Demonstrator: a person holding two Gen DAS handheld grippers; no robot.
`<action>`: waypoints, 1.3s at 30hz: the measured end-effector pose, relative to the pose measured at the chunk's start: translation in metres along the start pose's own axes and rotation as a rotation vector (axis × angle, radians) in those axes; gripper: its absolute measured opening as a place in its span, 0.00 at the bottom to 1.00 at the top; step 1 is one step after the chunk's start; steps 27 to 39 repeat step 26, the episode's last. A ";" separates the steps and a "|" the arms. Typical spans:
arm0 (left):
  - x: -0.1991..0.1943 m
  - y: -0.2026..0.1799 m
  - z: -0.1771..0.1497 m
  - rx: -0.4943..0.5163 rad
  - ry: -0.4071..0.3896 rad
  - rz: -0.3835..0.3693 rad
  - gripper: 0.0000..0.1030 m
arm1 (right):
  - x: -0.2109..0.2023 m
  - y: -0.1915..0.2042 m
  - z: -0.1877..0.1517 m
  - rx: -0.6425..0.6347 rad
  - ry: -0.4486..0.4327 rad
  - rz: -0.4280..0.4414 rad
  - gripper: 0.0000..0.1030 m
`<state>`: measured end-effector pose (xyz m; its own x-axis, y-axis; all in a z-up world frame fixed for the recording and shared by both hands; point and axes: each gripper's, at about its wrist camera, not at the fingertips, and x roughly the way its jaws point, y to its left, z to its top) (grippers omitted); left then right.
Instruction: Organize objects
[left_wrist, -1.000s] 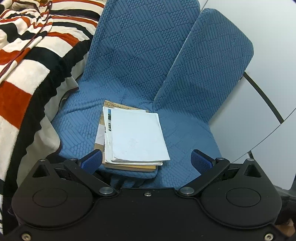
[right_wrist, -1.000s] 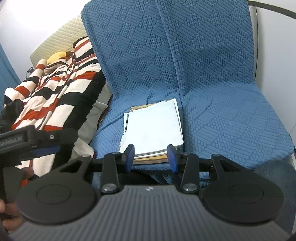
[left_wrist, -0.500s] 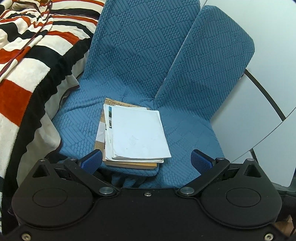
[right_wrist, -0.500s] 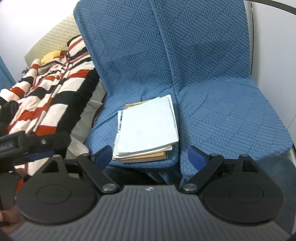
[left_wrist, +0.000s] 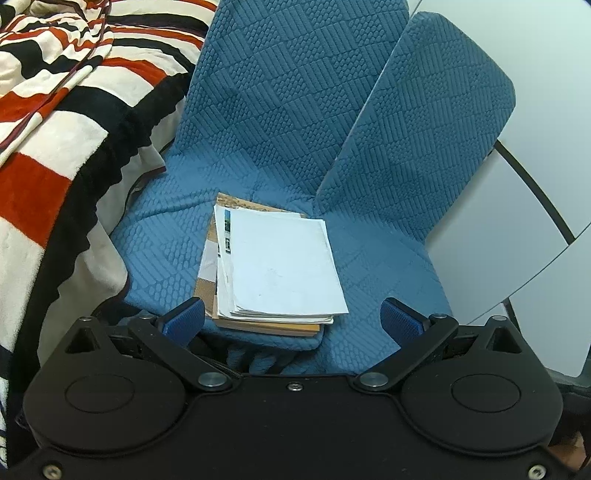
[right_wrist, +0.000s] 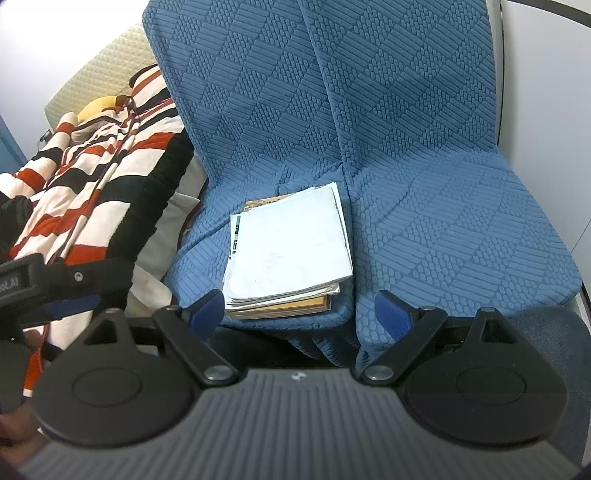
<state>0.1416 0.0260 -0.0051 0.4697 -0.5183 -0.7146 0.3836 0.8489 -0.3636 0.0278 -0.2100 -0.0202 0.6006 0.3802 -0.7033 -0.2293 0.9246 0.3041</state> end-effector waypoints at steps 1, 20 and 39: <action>0.000 -0.001 0.000 0.005 -0.001 0.002 0.98 | 0.000 0.000 0.000 0.000 -0.001 0.000 0.87; -0.005 -0.012 -0.005 0.048 -0.003 -0.003 0.97 | -0.001 0.002 -0.004 -0.012 0.016 -0.004 0.87; -0.008 -0.011 -0.006 0.047 -0.008 -0.015 0.97 | -0.003 0.003 -0.002 -0.003 0.002 -0.001 0.87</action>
